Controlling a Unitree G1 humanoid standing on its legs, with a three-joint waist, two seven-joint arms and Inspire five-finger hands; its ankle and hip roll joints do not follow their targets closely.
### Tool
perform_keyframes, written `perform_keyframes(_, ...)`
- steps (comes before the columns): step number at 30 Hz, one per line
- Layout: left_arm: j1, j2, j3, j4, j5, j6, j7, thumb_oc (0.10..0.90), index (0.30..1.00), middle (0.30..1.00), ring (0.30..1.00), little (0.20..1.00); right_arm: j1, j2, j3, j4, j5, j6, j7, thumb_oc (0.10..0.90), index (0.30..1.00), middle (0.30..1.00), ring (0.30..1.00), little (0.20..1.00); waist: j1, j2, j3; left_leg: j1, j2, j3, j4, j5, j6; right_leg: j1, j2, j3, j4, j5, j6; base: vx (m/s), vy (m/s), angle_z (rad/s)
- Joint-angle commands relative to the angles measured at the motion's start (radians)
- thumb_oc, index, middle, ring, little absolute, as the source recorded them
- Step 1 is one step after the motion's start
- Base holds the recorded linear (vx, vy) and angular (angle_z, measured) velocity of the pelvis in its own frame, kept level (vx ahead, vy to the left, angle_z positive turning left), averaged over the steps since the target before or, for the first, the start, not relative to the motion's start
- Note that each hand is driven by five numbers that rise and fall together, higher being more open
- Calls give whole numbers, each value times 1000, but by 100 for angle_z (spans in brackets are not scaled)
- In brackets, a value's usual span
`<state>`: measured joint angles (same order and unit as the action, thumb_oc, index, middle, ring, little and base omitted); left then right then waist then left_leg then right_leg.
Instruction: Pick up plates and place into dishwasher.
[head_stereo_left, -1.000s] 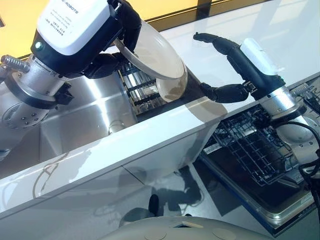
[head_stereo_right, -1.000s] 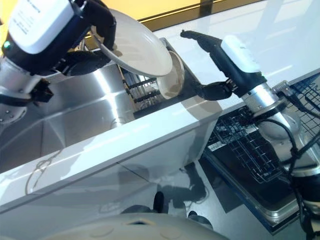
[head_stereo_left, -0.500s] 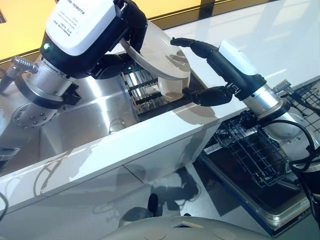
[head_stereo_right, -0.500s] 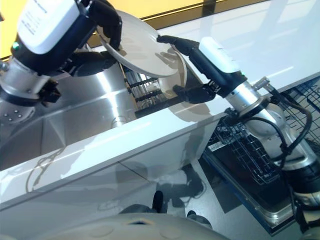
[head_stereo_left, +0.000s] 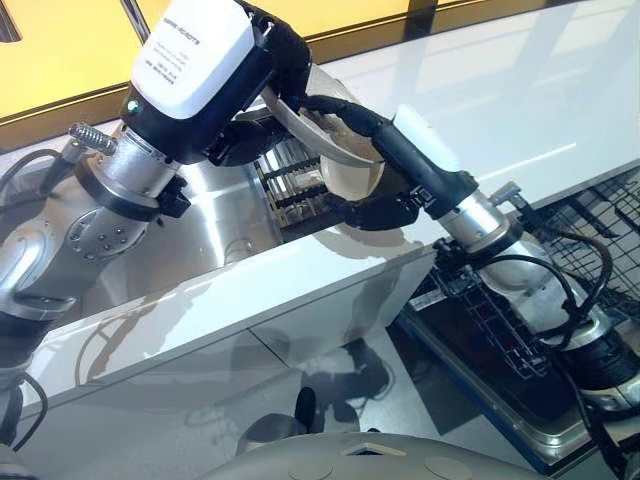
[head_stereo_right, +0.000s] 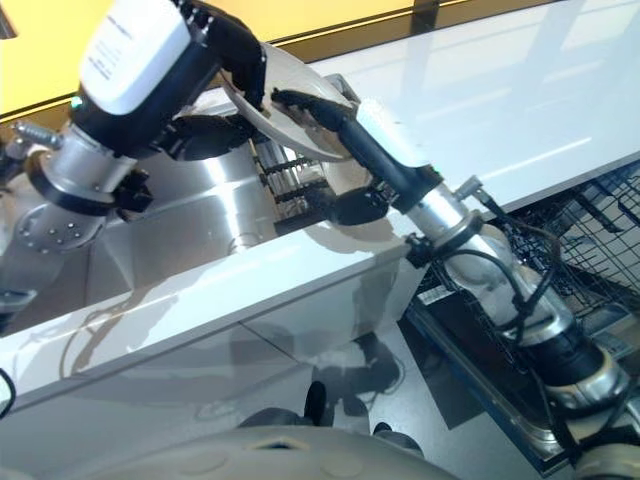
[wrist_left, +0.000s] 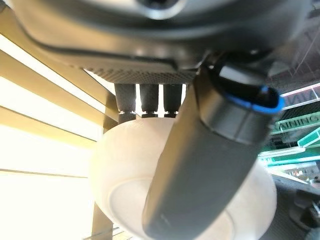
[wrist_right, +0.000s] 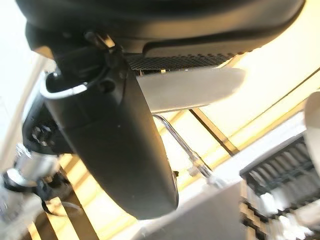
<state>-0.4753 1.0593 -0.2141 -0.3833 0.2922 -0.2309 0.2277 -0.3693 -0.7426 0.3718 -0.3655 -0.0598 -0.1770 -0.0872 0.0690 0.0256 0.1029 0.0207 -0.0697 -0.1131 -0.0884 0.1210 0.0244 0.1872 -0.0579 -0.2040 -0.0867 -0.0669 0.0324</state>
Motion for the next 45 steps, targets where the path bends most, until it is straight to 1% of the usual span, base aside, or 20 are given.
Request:
perform_keyframes(1, -132, -64, 4, 9, -88, 33, 61, 100, 300, 300, 300, 200, -109, 55, -4, -43, -27, -37, -182, 100, 300, 300, 300, 200, 13, -17, -105, 36, -37, 16, 1, -79, -8, -91, -17, 27, 36, 105, 67, 0, 0, 0)
perform_keyframes(3, -134, -83, -4, 8, -105, 35, 63, 100, 300, 300, 300, 200, -107, 78, -2, -32, -72, -35, -247, 100, 300, 300, 300, 200, 14, -15, -104, 37, -37, 16, 1, -80, -8, -90, -18, 25, 36, 104, 68, 0, 0, 0)
perform_keyframes(5, -138, -115, -15, 3, -133, 42, 64, 100, 300, 300, 300, 200, -112, 113, -5, -18, -142, -29, -361, 100, 300, 300, 300, 200, 17, -12, -103, 39, -38, 19, 1, -82, -7, -86, -20, 22, 31, 105, 69, 0, 0, 0)
perform_keyframes(9, -118, -150, -12, -13, -138, 39, 49, 100, 300, 300, 300, 200, -120, 134, -23, -12, -204, -28, -465, 100, 300, 300, 300, 200, 22, -10, -102, 40, -38, 24, 1, -86, -6, -85, -25, 15, 29, 105, 71, 0, 0, 0)
perform_keyframes(14, -94, -164, -4, -31, -140, 39, 25, 100, 300, 300, 300, 200, -123, 119, -49, -12, -257, -25, -553, 100, 300, 300, 300, 200, 27, -10, -103, 43, -38, 27, 1, -90, -4, -85, -29, 7, 35, 101, 74, 6, 2, 0)
perform_keyframes(22, -72, -138, 9, -17, -146, 0, 25, 100, 300, 300, 300, 200, -141, 64, -92, 14, -286, 2, -619, 100, 300, 300, 300, 200, 32, -9, -104, 45, -46, 12, 1, -89, 4, -91, -29, 8, 63, 85, 70, 9, 9, 3)
perform_keyframes(23, -72, -137, 10, -15, -146, 0, 28, 166, 356, 356, 356, 266, -142, 61, -96, 17, -287, 1, -622, 100, 300, 300, 300, 200, 31, -9, -103, 45, -46, 11, 1, -89, 5, -91, -28, 9, 65, 84, 70, 17, 18, 13)
perform_keyframes(24, -71, -135, 13, -12, -145, -1, 31, 462, 611, 611, 611, 562, -142, 54, -104, 21, -292, 0, -625, 100, 300, 300, 300, 200, 31, -10, -103, 46, -47, 10, 1, -89, 5, -92, -29, 8, 68, 83, 70, 26, 20, 11)
perform_keyframes(25, -65, -128, 18, -5, -155, -10, 30, 800, 900, 900, 900, 900, -144, 44, -112, 23, -293, 2, -629, 100, 300, 300, 300, 200, 31, -10, -103, 47, -48, 7, 1, -89, 7, -93, -29, 10, 71, 83, 70, 31, 18, 8)
perform_keyframes(27, -61, -125, 24, -4, -162, -16, 27, 800, 900, 900, 900, 900, -143, 38, -120, 24, -292, 2, -630, 100, 300, 300, 300, 200, 32, -10, -103, 47, -49, 6, 1, -89, 7, -94, -29, 10, 73, 82, 70, 27, 13, 5)
perform_keyframes(28, -46, -120, 41, -2, -197, -41, -12, 800, 900, 900, 900, 900, -142, 17, -143, 30, -293, 1, -632, 100, 300, 300, 300, 200, 32, -11, -104, 48, -49, 4, 1, -90, 10, -97, -29, 11, 77, 80, 70, 0, 0, 0)
perform_keyframes(30, -36, -117, 43, -7, -185, -30, -9, 800, 900, 900, 900, 900, -142, 5, -158, 33, -297, -3, -630, 100, 300, 300, 300, 200, 31, -12, -104, 48, -49, 3, 1, -90, 10, -98, -28, 14, 79, 80, 69, 19, 8, 2)
perform_keyframes(31, -26, -114, 50, -3, -180, -35, -5, 800, 900, 900, 900, 900, -139, -9, -170, 34, -293, -9, -630, 100, 300, 300, 300, 200, 30, -14, -105, 49, -49, 2, 1, -91, 11, -98, -27, 15, 79, 79, 70, 39, 8, 3)
perform_keyframes(35, -11, -93, 97, 7, -173, -70, 56, 800, 900, 900, 900, 900, -133, -43, -204, 43, -286, -21, -599, 100, 300, 300, 300, 200, 31, -18, -107, 50, -49, -1, 1, -91, 11, -98, -27, 15, 83, 76, 68, 18, 2, 1)
perform_keyframes(38, -14, -92, 130, 7, -145, -100, 103, 800, 900, 900, 900, 900, -125, -49, -221, 46, -272, -40, -578, 100, 300, 300, 300, 200, 30, -20, -109, 50, -47, -1, 1, -90, 11, -99, -26, 14, 88, 72, 66, 7, -6, 1)
perform_keyframes(40, -25, -88, 142, 7, -127, -107, 119, 800, 900, 900, 900, 900, -125, -47, -223, 47, -272, -46, -565, 100, 300, 300, 300, 200, 28, -21, -109, 49, -47, -4, 1, -90, 12, -100, -25, 13, 92, 69, 64, 16, -19, 4)
perform_keyframes(45, -96, -60, 128, 23, -78, -100, 177, 800, 900, 900, 900, 900, -139, -48, -206, 54, -262, -52, -530, 100, 300, 300, 300, 200, 15, -19, -112, 51, -48, -6, 1, -90, 8, -102, -21, 18, 94, 67, 63, 0, 0, 0)
